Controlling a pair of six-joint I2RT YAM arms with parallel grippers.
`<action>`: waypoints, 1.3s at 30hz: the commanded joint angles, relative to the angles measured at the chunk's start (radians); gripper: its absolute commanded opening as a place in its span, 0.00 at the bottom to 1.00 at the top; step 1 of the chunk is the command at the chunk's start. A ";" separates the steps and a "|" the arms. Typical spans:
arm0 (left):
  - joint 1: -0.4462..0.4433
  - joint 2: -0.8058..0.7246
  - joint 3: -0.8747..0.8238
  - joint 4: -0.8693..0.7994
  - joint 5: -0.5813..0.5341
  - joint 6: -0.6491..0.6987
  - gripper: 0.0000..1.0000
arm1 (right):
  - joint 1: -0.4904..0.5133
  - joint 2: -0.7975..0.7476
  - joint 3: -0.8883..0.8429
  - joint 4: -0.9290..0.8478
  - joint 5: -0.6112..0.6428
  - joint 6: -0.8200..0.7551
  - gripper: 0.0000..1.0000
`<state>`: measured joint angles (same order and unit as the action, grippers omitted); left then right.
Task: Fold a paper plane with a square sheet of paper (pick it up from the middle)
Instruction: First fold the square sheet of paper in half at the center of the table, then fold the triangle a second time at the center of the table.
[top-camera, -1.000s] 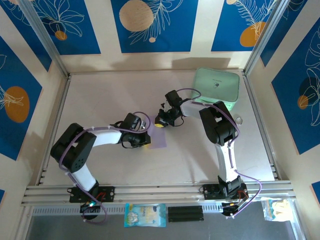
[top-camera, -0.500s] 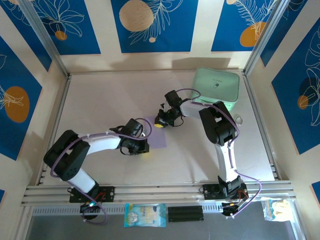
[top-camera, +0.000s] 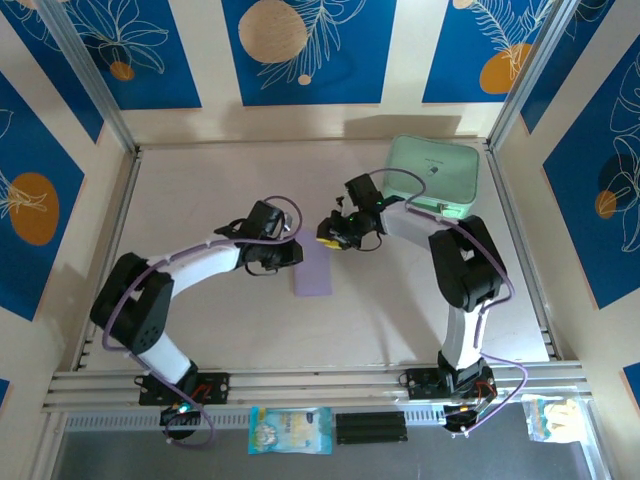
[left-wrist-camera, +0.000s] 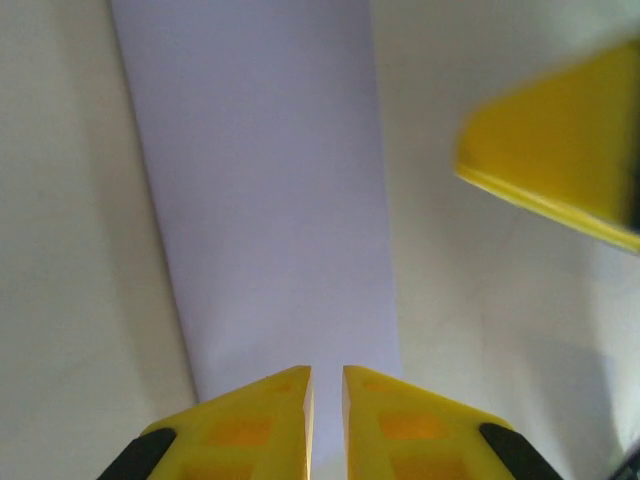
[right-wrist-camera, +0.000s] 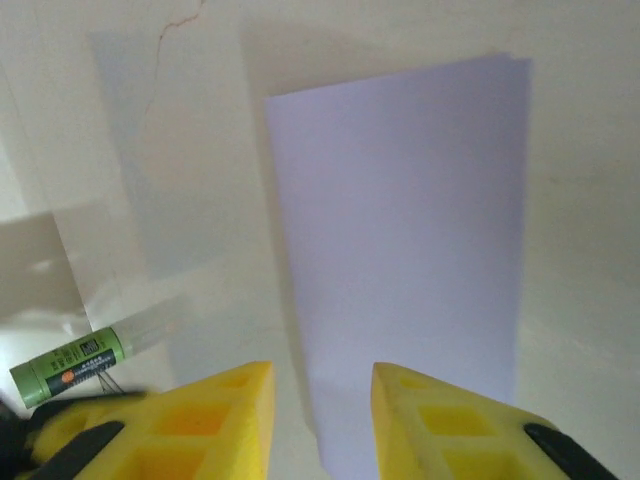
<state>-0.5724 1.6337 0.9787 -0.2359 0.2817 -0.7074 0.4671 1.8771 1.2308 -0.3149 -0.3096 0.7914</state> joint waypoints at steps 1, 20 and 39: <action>0.017 0.069 0.042 0.026 -0.004 -0.013 0.17 | -0.027 -0.051 -0.089 0.011 0.015 0.040 0.36; 0.034 0.203 0.024 0.032 -0.021 -0.029 0.15 | -0.017 -0.052 -0.194 0.043 -0.019 0.072 0.41; 0.035 0.205 -0.002 0.029 -0.022 -0.041 0.15 | 0.076 -0.050 -0.237 -0.027 -0.008 0.073 0.41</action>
<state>-0.5442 1.8225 0.9993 -0.1757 0.2756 -0.7361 0.5316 1.8179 1.0126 -0.2928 -0.3031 0.8547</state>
